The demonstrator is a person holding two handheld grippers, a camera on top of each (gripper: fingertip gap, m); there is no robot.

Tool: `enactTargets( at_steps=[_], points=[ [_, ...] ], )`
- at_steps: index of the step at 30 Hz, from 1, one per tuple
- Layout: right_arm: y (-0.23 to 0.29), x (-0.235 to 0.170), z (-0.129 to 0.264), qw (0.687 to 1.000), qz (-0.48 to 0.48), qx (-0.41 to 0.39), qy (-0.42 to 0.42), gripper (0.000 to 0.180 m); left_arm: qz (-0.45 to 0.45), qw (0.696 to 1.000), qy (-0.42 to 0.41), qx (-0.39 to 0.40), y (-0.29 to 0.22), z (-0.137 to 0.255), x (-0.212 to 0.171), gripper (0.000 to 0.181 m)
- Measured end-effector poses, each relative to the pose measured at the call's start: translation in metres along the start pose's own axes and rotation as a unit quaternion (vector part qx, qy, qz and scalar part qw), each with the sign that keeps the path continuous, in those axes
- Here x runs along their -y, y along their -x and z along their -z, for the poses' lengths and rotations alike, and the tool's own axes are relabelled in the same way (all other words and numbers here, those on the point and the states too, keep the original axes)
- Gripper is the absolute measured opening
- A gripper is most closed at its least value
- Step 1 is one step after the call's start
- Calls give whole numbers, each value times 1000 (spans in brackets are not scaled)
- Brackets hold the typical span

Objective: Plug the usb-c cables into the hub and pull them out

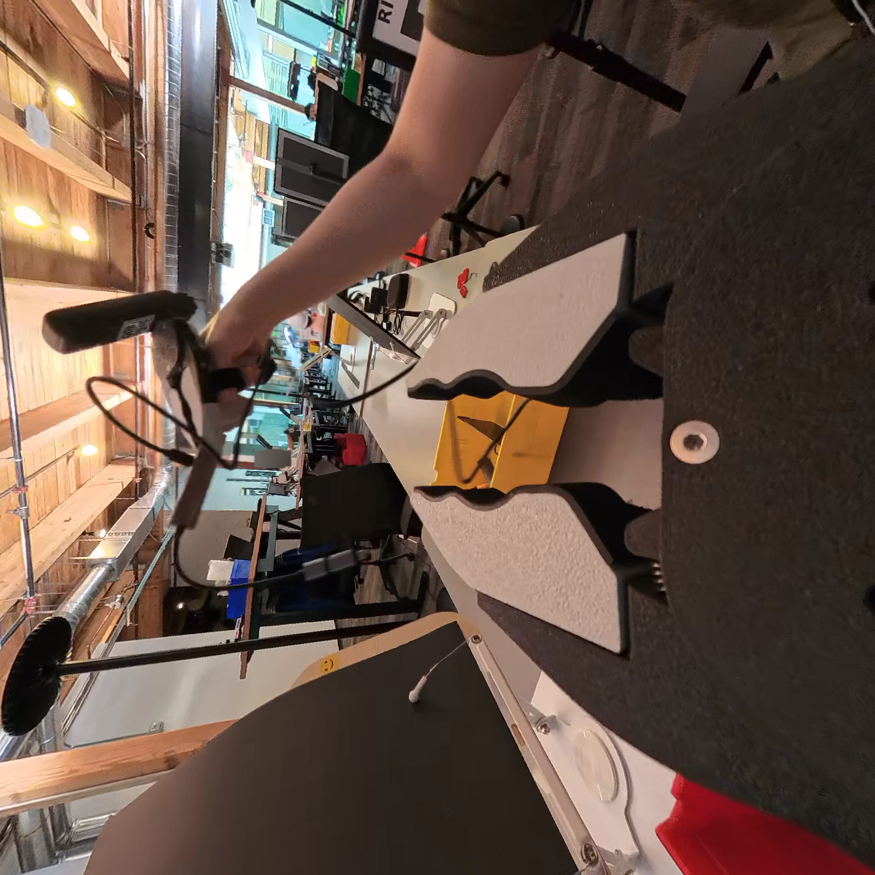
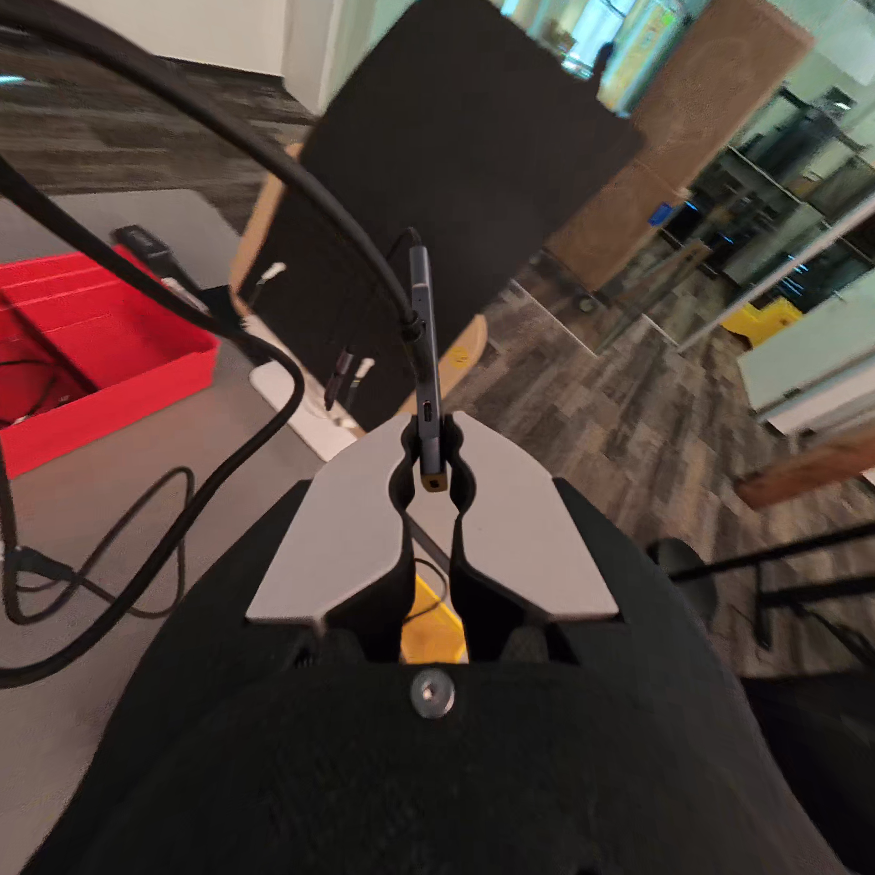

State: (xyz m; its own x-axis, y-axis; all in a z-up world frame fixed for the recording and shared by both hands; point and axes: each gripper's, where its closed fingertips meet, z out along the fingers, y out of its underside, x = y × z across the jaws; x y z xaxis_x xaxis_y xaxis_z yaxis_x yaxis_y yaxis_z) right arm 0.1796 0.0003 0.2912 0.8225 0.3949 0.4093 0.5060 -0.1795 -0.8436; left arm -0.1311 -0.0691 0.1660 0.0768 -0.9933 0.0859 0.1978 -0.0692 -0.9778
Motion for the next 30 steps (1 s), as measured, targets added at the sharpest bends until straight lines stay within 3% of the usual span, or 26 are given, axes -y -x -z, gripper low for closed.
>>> enactTargets(
  at_steps=[3, 6, 10, 14, 16, 20, 26, 30],
  points=[
    [-53, 0, 19, 998, -15, -60, 15, 11, 2, 1000, -18, -4, 1, 6, 6, 32],
    [-90, -24, 28, 994, -31, -101, 42, 11, 3, 999, -31, -4, 3, 10, 10, 32],
    [-121, -84, 30, 984, -50, -144, 92, 11, 7, 999, -36, -5, 6, 10, 10, 31],
    [-139, -148, 31, 967, -149, -163, 130, 11, 10, 1000, -19, -15, 5, 3, 3, 32],
    [-146, -172, 37, 959, -153, -185, 151, 11, 8, 1000, -11, -19, 4, -2, -1, 32],
    [-109, -197, 30, 971, -148, -73, 175, 11, 12, 999, -4, -32, 3, -13, -6, 31],
    [-50, -230, 15, 948, -207, 77, 228, 11, 12, 999, 24, -37, 3, -23, -17, 32],
    [-37, -257, -7, 942, -189, 97, 258, 11, 6, 999, 27, -35, 2, -24, -18, 31]
  ],
)
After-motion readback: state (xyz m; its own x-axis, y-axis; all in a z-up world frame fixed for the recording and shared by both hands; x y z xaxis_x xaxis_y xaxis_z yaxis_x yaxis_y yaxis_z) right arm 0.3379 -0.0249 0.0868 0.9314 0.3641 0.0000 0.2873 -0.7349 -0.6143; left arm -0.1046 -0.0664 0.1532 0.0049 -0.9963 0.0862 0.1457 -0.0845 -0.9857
